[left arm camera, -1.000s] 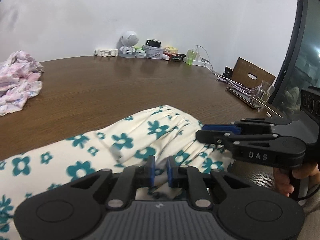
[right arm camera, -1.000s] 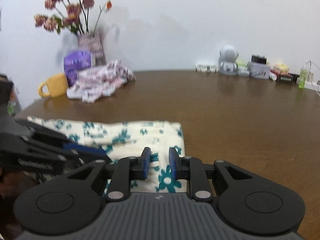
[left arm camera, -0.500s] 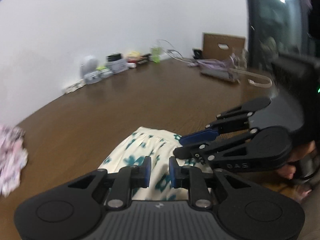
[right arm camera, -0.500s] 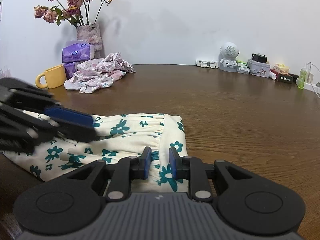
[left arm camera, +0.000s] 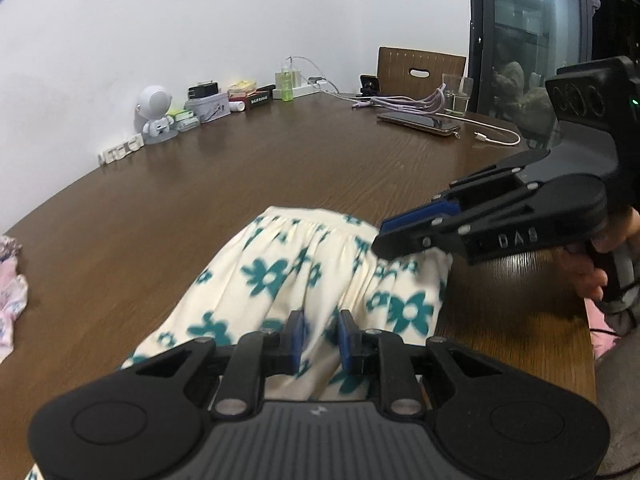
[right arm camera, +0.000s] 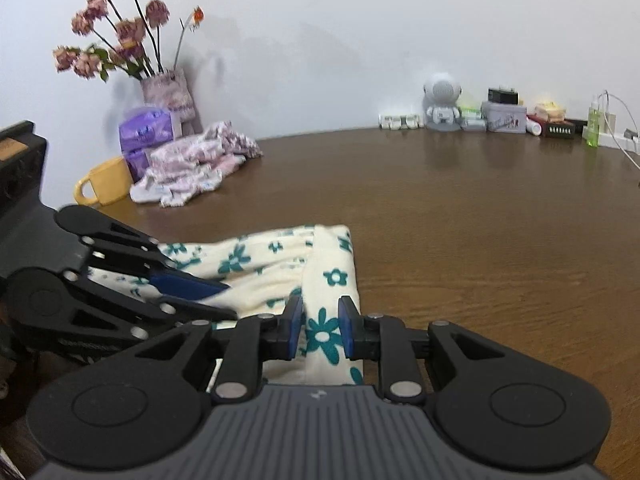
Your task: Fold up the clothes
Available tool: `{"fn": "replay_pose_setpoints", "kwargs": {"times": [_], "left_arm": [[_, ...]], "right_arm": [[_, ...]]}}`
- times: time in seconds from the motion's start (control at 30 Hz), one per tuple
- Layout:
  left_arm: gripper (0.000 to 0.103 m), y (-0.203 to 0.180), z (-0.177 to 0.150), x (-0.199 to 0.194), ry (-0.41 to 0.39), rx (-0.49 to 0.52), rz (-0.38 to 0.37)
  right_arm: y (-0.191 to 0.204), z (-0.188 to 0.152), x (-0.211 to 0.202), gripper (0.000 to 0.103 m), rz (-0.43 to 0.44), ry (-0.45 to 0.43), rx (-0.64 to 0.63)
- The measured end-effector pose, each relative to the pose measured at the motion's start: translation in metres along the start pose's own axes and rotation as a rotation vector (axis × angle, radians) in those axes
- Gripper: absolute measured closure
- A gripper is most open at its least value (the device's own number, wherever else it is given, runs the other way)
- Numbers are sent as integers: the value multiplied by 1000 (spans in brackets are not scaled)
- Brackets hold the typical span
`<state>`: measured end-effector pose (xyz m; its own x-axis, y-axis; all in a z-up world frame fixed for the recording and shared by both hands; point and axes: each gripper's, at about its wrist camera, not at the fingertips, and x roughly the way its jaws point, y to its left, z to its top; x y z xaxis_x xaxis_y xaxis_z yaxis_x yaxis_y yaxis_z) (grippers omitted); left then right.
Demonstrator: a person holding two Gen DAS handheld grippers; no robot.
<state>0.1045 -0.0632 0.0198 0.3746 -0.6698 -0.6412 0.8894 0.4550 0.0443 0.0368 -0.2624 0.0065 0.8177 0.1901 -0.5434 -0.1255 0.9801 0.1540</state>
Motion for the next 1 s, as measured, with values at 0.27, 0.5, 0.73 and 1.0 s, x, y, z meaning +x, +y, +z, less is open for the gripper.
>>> {"fn": "replay_pose_setpoints", "kwargs": {"times": [0.27,0.5,0.73,1.0], "left_arm": [[86,3,-7,-27,-23,-92,83],[86,-22,21,-25,-82,-85,43],[86,-32,16,1,-7,-95,58],[83,-28,7,-5,-15,-136,61]], "right_arm": [[12,-2,8,83,-64,25,-37],[17,-1,10,83,-86,31,-66],[5,1,2,83,-55,4,-1],[-2,-4,-18,83,-31,-34,14]]}}
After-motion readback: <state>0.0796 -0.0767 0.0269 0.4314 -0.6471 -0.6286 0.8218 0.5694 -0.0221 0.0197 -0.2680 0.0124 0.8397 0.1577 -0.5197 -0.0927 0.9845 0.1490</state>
